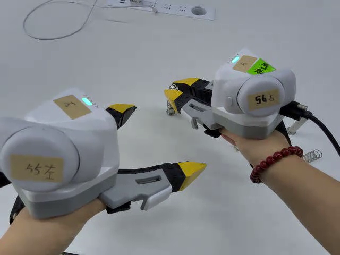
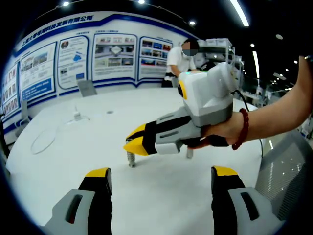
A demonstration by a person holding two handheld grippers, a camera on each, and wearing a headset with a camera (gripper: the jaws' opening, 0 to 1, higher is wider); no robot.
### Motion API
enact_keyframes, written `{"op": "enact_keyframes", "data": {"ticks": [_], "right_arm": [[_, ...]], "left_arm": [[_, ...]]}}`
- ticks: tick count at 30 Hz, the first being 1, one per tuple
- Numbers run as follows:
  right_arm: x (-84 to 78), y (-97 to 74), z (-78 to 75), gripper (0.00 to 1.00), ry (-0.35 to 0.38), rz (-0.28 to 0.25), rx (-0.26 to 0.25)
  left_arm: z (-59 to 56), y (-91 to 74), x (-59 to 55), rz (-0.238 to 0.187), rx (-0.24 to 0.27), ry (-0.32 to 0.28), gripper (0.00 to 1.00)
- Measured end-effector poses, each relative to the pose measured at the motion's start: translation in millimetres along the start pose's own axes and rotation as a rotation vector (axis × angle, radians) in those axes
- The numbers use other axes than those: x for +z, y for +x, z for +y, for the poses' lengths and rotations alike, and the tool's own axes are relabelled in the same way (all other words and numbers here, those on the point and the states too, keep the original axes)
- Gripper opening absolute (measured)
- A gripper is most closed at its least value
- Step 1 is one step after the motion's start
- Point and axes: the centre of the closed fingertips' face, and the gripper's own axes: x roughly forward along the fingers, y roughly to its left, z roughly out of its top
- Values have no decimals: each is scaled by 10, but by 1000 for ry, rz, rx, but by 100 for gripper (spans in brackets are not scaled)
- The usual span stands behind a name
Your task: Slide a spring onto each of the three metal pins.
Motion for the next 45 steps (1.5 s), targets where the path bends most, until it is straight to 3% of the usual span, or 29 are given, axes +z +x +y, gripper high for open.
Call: {"op": "enact_keyframes", "data": {"ticks": [15,23,27,38,45], "right_arm": [[-141,47,42,12,4,47,1],[-137,52,48,12,22,48,-4],[-110,36,62,18,18,42,-8],[111,-95,54,26,90,-15,-19],[168,-175,61,34,107,-20,-21]], "left_arm": [[-6,-1,-5,3,1,0,85],[-9,-4,-11,6,1,2,85],[-11,0,-10,6,1,4,85],[-46,12,6,7,-5,13,84],[-64,19,24,3,-8,18,84]]}}
